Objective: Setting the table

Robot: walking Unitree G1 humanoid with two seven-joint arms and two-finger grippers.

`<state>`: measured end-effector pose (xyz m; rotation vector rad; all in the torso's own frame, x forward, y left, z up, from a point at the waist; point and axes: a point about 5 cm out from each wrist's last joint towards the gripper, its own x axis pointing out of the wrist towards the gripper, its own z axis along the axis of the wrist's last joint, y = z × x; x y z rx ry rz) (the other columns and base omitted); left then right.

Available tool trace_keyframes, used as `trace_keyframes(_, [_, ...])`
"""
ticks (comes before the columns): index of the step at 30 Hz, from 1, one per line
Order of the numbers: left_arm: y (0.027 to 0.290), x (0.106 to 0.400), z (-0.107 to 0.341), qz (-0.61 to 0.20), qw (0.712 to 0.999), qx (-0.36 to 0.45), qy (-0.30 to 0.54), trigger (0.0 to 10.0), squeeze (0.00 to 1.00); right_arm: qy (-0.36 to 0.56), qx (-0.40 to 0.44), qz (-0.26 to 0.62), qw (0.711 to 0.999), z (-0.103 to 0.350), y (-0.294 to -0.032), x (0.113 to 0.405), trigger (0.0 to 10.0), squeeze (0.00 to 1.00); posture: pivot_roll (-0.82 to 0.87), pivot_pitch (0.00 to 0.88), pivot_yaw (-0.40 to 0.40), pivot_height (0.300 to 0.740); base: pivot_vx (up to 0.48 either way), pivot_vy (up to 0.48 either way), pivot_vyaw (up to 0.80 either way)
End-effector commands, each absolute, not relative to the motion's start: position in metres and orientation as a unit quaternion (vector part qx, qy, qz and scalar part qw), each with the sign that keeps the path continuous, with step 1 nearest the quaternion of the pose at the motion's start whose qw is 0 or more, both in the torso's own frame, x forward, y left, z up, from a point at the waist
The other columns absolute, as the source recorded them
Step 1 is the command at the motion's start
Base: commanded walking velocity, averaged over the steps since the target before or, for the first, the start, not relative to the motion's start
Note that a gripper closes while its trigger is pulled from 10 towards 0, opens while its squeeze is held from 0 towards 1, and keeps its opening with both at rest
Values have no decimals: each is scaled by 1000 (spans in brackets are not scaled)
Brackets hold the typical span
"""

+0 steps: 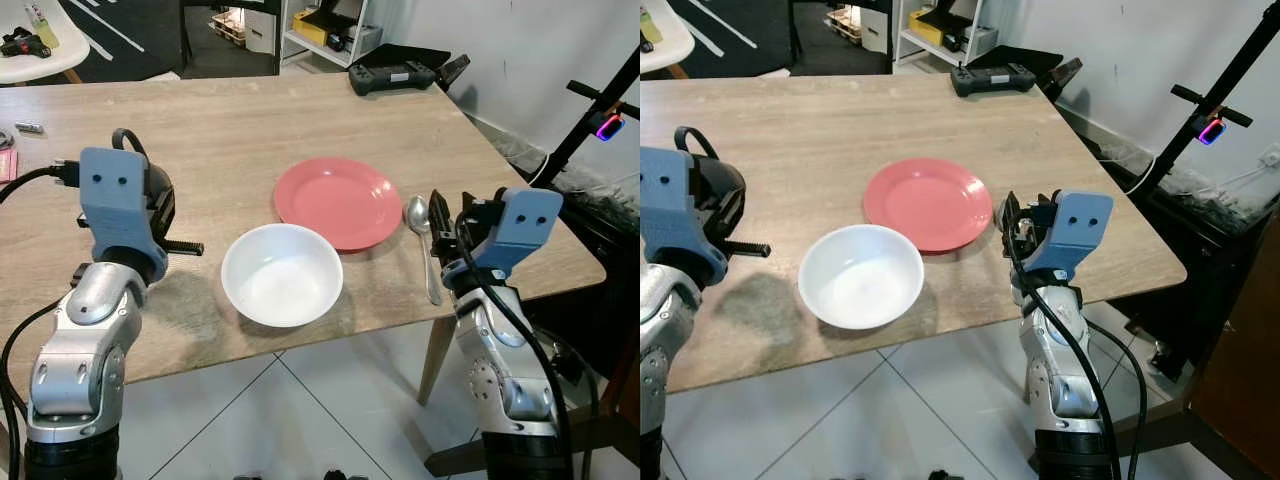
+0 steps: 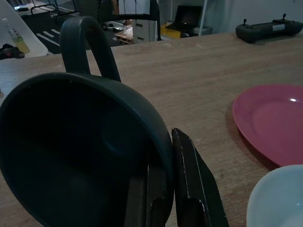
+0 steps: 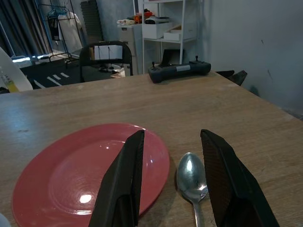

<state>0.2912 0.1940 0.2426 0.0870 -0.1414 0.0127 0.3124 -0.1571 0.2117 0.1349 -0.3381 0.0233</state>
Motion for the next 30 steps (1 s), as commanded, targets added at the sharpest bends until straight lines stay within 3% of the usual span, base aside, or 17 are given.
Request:
trace_keyframes(1, [194, 292, 241, 9, 997, 47, -64, 10000, 0, -160, 66, 4, 985, 208, -161, 312, 10000, 0, 83, 111, 7, 740, 0, 0, 0])
trace_keyframes(10, [195, 293, 239, 13, 997, 47, -61, 10000, 0, -154, 71, 3, 986, 206, -161, 313, 10000, 0, 82, 117, 9, 740, 0, 0, 0])
trace_keyframes(30, [194, 294, 238, 12, 997, 49, -56, 10000, 0, -144, 75, -3, 987, 203, -162, 312, 10000, 0, 86, 123, 14, 740, 0, 0, -800])
